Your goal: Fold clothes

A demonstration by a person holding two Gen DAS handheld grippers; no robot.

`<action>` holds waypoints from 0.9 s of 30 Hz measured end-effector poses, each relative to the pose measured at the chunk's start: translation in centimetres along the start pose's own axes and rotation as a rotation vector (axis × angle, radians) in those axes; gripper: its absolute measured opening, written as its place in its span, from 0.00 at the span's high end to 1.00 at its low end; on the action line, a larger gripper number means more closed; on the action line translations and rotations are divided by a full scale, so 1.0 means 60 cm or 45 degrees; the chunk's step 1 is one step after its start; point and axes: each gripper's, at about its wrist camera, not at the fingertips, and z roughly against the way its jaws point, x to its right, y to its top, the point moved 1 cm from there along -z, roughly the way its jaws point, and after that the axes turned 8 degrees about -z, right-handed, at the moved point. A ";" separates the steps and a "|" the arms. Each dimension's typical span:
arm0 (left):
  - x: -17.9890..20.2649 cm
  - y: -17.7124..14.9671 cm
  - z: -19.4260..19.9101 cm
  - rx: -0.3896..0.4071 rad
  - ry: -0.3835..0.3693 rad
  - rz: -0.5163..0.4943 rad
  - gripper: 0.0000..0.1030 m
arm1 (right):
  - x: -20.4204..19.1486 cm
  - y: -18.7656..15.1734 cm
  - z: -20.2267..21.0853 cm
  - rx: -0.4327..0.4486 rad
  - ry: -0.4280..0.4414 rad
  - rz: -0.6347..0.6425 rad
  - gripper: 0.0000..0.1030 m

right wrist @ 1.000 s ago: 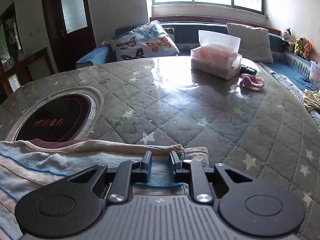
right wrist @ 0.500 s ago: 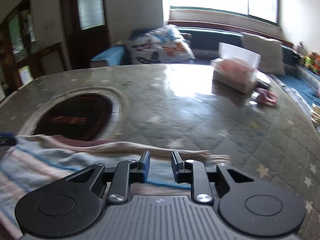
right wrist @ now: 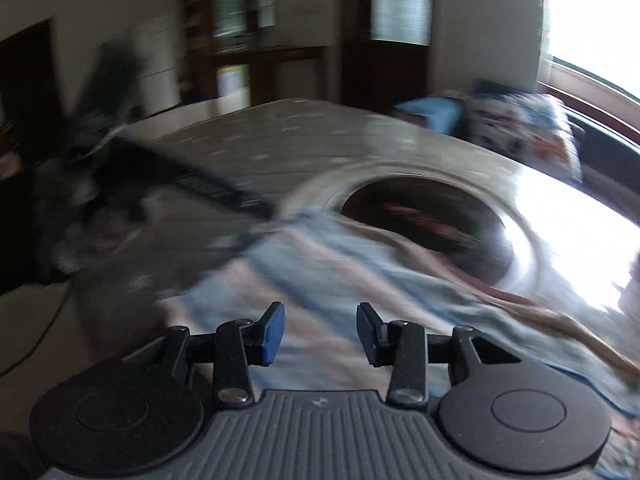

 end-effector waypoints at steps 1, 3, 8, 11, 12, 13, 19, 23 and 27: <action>-0.003 -0.003 0.003 0.002 -0.003 0.006 0.33 | -0.019 -0.002 -0.005 -0.015 0.031 0.033 0.61; -0.006 -0.008 0.009 0.004 -0.007 0.015 0.32 | -0.052 -0.006 -0.016 -0.047 0.086 0.085 0.61; -0.014 -0.017 0.017 -0.003 -0.046 0.072 0.25 | -0.112 -0.014 -0.041 -0.079 0.074 0.229 0.61; -0.018 -0.024 0.020 -0.012 -0.081 0.115 0.24 | -0.135 -0.018 -0.055 -0.091 0.029 0.259 0.62; -0.019 -0.026 0.020 -0.018 -0.094 0.129 0.24 | -0.139 -0.019 -0.057 -0.090 0.022 0.264 0.62; -0.019 -0.028 0.019 -0.027 -0.107 0.147 0.24 | -0.143 -0.019 -0.059 -0.089 0.015 0.270 0.62; -0.019 -0.037 0.012 -0.094 -0.202 0.304 0.24 | -0.134 -0.010 -0.047 -0.070 0.017 0.199 0.85; -0.017 -0.034 0.005 -0.123 -0.269 0.410 0.24 | -0.107 0.011 -0.024 -0.032 0.068 0.077 0.89; -0.010 -0.029 -0.006 -0.160 -0.336 0.514 0.24 | -0.085 0.023 -0.005 0.008 0.104 0.002 0.90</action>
